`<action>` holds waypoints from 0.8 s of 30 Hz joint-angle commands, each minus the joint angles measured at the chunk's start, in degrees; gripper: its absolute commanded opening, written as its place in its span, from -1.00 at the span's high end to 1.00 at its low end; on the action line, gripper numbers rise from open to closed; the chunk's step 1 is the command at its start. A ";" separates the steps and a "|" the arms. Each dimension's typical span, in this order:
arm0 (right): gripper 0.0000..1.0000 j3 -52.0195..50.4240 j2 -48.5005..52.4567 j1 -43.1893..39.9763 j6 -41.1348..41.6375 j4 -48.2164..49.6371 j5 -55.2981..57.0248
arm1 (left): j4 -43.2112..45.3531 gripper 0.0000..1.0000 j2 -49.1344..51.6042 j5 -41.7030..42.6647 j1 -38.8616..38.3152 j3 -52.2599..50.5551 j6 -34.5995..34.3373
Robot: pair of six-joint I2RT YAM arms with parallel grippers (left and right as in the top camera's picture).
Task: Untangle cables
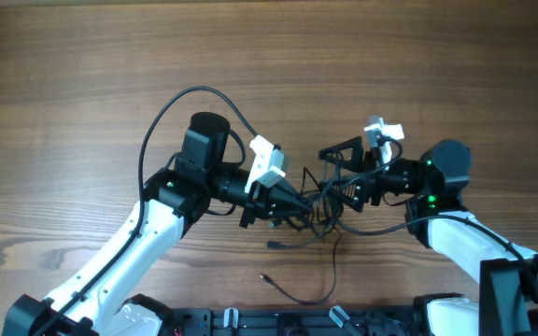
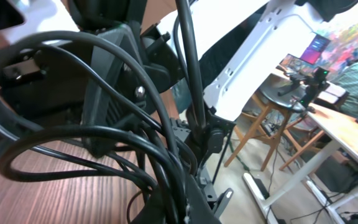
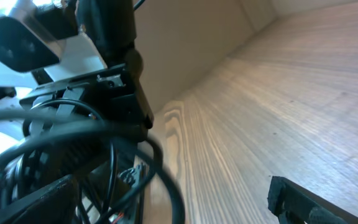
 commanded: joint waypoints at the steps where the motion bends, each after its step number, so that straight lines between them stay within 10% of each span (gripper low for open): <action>1: -1.00 0.59 1.16 2.91 -1.64 -0.09 1.70 | 0.50 0.92 0.31 3.10 -0.17 -0.24 1.14; 10: -0.99 0.61 6.86 5.81 -2.93 -0.17 6.58 | 2.25 0.92 0.31 6.60 -0.17 -0.24 1.11; 24: -0.99 0.76 8.74 -11.65 7.15 -10.82 47.65 | 2.14 0.92 0.31 11.89 -0.17 -0.24 -3.39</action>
